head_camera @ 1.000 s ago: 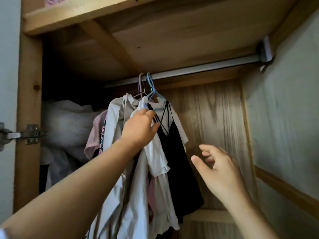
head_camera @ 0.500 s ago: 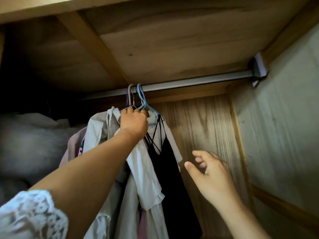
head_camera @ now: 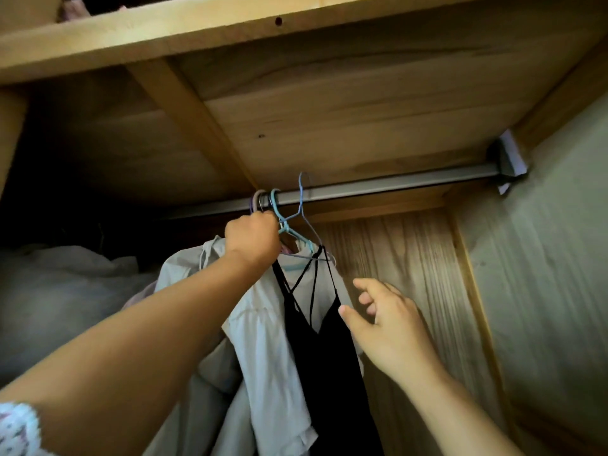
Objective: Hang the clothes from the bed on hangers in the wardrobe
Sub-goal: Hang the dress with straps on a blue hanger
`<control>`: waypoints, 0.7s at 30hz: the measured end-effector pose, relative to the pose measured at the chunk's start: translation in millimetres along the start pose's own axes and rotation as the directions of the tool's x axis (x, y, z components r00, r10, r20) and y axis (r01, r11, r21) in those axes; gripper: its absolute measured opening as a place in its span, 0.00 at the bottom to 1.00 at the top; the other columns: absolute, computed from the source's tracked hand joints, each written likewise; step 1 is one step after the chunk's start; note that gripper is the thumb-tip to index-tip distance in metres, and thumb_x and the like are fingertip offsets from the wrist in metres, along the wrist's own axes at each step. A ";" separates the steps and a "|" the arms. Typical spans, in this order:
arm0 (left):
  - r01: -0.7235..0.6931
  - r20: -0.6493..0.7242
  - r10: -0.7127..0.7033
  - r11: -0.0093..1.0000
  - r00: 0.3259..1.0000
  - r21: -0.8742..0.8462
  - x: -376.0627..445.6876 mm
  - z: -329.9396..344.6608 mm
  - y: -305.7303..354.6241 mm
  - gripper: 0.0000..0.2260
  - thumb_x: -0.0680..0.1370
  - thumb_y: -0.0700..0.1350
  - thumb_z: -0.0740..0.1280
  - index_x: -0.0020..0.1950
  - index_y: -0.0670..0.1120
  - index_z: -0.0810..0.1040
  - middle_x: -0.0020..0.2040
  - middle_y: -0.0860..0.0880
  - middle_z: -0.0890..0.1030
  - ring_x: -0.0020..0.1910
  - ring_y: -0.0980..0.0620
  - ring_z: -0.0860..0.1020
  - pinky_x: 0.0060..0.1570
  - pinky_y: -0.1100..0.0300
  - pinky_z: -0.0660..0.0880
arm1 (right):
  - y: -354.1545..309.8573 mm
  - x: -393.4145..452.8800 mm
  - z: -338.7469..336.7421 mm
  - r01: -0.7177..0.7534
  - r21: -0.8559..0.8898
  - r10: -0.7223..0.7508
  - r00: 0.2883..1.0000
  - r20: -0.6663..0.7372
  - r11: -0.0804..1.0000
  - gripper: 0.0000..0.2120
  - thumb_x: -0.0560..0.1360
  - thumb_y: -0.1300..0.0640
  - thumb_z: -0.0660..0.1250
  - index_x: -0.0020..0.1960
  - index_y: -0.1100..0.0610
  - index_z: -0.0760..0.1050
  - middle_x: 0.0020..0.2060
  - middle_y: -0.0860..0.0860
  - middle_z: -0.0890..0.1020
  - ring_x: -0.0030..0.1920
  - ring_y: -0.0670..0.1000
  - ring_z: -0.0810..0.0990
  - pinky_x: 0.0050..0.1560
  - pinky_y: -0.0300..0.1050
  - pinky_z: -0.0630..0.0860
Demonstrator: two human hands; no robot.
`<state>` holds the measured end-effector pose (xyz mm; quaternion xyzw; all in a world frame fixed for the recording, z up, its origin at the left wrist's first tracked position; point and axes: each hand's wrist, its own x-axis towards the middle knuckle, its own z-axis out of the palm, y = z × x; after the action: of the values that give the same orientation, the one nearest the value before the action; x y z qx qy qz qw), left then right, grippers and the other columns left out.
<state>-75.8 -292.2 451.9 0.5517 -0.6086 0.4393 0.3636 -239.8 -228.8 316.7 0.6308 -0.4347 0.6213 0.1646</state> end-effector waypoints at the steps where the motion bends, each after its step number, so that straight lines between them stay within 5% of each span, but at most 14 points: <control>1: -0.002 -0.012 0.002 1.000 1.000 -0.006 -0.7 -3.1 -0.3 0.07 0.79 0.42 0.60 0.55 0.43 0.74 0.50 0.44 0.79 0.48 0.41 0.78 0.37 0.55 0.66 | -1.4 4.2 0.5 0.003 0.006 -0.003 1.000 0.007 1.000 0.19 0.74 0.52 0.68 0.64 0.52 0.72 0.50 0.46 0.74 0.47 0.43 0.71 0.49 0.35 0.68; 6: 0.084 0.002 -0.084 0.987 0.996 -0.136 7.6 -19.8 2.4 0.12 0.78 0.38 0.59 0.61 0.42 0.72 0.52 0.41 0.79 0.50 0.39 0.77 0.38 0.54 0.67 | -0.9 20.2 12.2 0.003 0.017 -0.005 0.996 0.087 1.000 0.21 0.73 0.51 0.68 0.64 0.52 0.72 0.55 0.50 0.76 0.53 0.48 0.75 0.53 0.39 0.70; 12: 0.104 0.005 -0.105 0.980 0.994 -0.171 -1.9 -31.9 -2.6 0.07 0.79 0.42 0.58 0.55 0.42 0.73 0.51 0.42 0.79 0.48 0.39 0.77 0.39 0.54 0.68 | 9.1 28.9 12.2 0.019 -0.039 -0.016 0.996 0.085 0.999 0.21 0.73 0.49 0.67 0.65 0.52 0.71 0.59 0.49 0.75 0.58 0.50 0.74 0.55 0.41 0.70; 17: 0.040 -0.004 -0.044 0.953 0.999 -0.300 -76.6 -27.1 -26.3 0.10 0.80 0.49 0.57 0.50 0.46 0.75 0.49 0.46 0.80 0.49 0.42 0.78 0.42 0.52 0.72 | 7.1 30.4 14.7 0.058 -0.059 -0.055 0.997 0.053 0.997 0.25 0.72 0.48 0.69 0.66 0.54 0.70 0.61 0.52 0.73 0.63 0.54 0.70 0.61 0.44 0.66; 21: 0.026 -0.074 -0.063 0.909 0.995 -0.415 -151.9 -38.4 -45.0 0.06 0.78 0.49 0.62 0.47 0.50 0.77 0.40 0.54 0.79 0.46 0.51 0.77 0.38 0.57 0.65 | 2.5 14.1 19.5 0.140 -0.097 -0.135 0.989 0.058 0.985 0.32 0.72 0.47 0.69 0.72 0.56 0.63 0.67 0.52 0.70 0.67 0.55 0.65 0.65 0.46 0.60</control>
<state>-13.6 -203.1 330.5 0.4567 -0.6588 0.3155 0.5078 -231.3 -249.7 325.6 0.6659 -0.4250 0.5695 0.2274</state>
